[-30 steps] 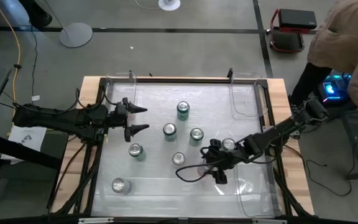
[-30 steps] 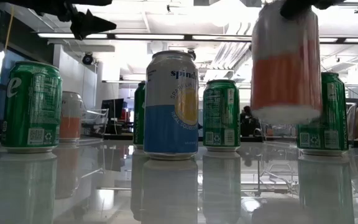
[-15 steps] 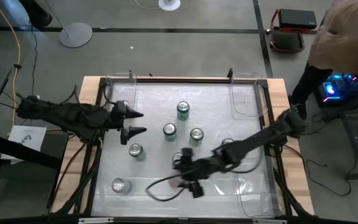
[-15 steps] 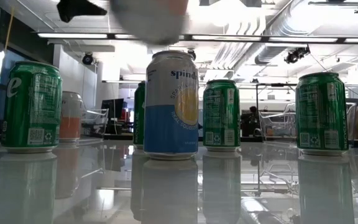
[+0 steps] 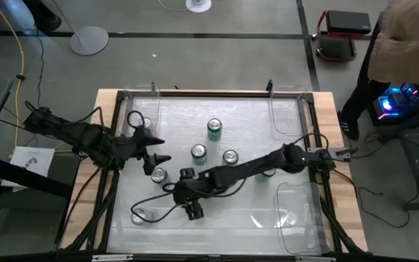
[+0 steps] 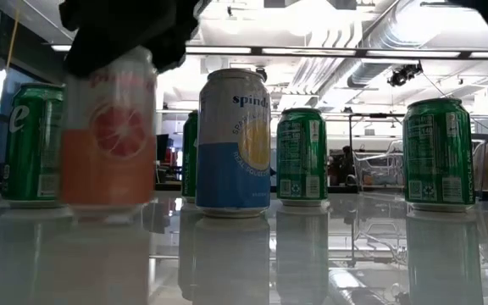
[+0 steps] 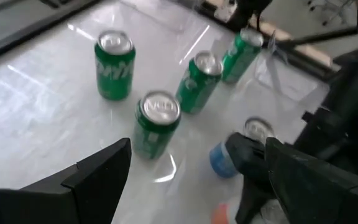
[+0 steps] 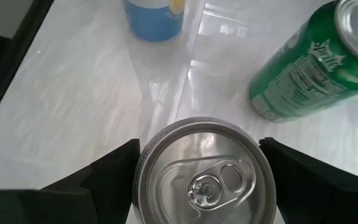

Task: Sort soda cans
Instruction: Put the orange/white soda can into the left transparent bin

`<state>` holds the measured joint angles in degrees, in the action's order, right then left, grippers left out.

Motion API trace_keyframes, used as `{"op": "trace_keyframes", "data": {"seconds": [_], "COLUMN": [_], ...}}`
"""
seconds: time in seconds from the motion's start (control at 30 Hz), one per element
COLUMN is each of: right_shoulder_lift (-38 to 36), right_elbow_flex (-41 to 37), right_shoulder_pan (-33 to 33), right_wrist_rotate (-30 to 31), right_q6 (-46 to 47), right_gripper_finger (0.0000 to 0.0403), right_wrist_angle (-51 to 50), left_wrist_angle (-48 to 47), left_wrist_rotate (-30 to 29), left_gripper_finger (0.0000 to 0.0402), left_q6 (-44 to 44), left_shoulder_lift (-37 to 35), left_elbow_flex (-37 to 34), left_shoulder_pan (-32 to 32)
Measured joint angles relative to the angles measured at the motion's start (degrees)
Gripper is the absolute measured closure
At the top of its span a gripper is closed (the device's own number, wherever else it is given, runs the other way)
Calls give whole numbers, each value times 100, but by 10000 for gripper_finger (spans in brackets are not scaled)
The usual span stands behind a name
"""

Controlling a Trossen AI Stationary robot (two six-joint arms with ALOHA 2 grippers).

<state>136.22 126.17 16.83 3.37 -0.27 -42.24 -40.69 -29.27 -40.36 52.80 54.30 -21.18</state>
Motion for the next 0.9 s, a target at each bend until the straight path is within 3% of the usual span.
{"op": "trace_keyframes", "data": {"seconds": [0.33,0.6,0.9], "right_shoulder_lift": [147,164,169], "right_elbow_flex": [38,21,60], "right_shoulder_pan": [-164,-181,-181], "right_wrist_rotate": [-563,-516,-34], "right_q6": [126,43,16], "right_gripper_finger": [89,83,82], "right_wrist_angle": [87,228,375], "left_wrist_angle": [-764,-970,-970], "left_wrist_rotate": [260,647,668], "left_gripper_finger": [58,58,58], "left_q6": [-778,-1030,-1060], "left_shoulder_lift": [87,123,120], "left_elbow_flex": [-2,-4,-4], "left_shoulder_pan": [-194,-198,-196]}}
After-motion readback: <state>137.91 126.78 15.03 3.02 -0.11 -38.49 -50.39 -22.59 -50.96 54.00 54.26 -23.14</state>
